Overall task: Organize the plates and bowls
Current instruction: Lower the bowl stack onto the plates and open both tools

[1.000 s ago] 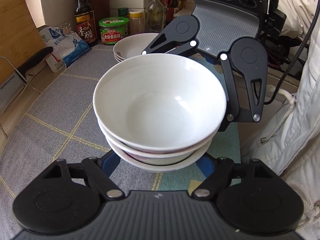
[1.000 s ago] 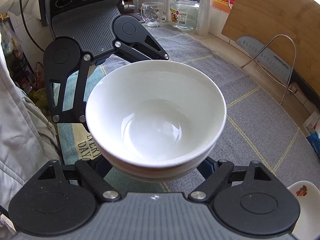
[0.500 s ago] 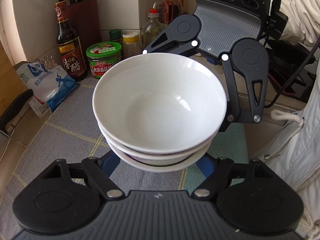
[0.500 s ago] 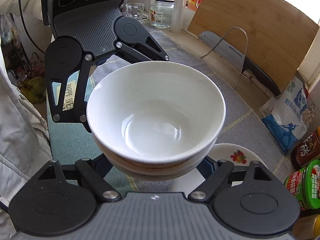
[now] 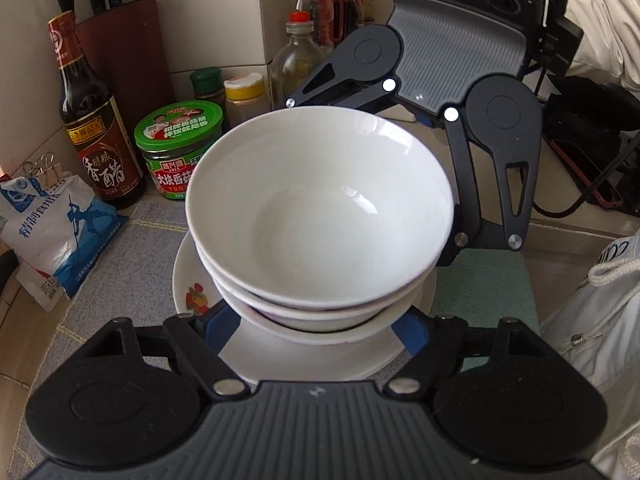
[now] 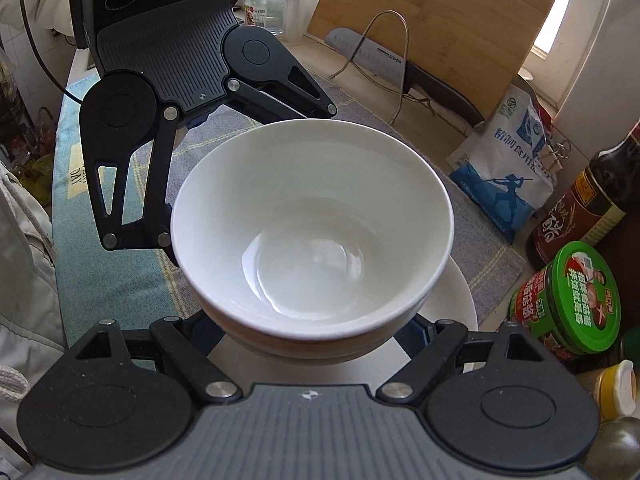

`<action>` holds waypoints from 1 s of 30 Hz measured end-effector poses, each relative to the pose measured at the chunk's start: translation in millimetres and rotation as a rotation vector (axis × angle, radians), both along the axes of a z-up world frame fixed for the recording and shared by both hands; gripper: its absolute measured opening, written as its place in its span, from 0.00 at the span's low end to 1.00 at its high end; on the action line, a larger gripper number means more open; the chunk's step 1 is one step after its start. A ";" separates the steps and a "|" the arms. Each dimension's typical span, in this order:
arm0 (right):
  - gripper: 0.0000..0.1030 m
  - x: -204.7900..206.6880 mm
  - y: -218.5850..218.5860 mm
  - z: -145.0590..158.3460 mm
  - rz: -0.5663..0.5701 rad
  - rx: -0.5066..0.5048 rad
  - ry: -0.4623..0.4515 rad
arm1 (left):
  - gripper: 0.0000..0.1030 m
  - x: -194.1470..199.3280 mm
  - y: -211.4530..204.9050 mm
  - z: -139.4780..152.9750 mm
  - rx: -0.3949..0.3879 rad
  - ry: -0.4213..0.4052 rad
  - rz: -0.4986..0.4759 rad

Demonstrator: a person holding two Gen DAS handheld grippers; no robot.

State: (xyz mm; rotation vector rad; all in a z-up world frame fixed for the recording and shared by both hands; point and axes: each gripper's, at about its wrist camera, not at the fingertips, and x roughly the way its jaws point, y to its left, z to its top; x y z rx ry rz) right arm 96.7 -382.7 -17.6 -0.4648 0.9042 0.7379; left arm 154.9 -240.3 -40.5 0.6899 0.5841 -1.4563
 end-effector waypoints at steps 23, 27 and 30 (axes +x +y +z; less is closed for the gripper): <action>0.91 12.8 -30.9 -23.1 -0.061 0.048 0.042 | 0.82 6.3 -16.8 -9.2 -0.011 0.004 0.043; 1.00 8.8 -26.3 -18.3 -0.086 0.049 0.022 | 0.89 5.9 -3.8 -3.4 -0.078 0.017 0.084; 1.00 2.3 -20.0 -17.4 -0.135 0.009 0.006 | 0.91 -0.2 13.3 5.4 -0.150 0.000 0.128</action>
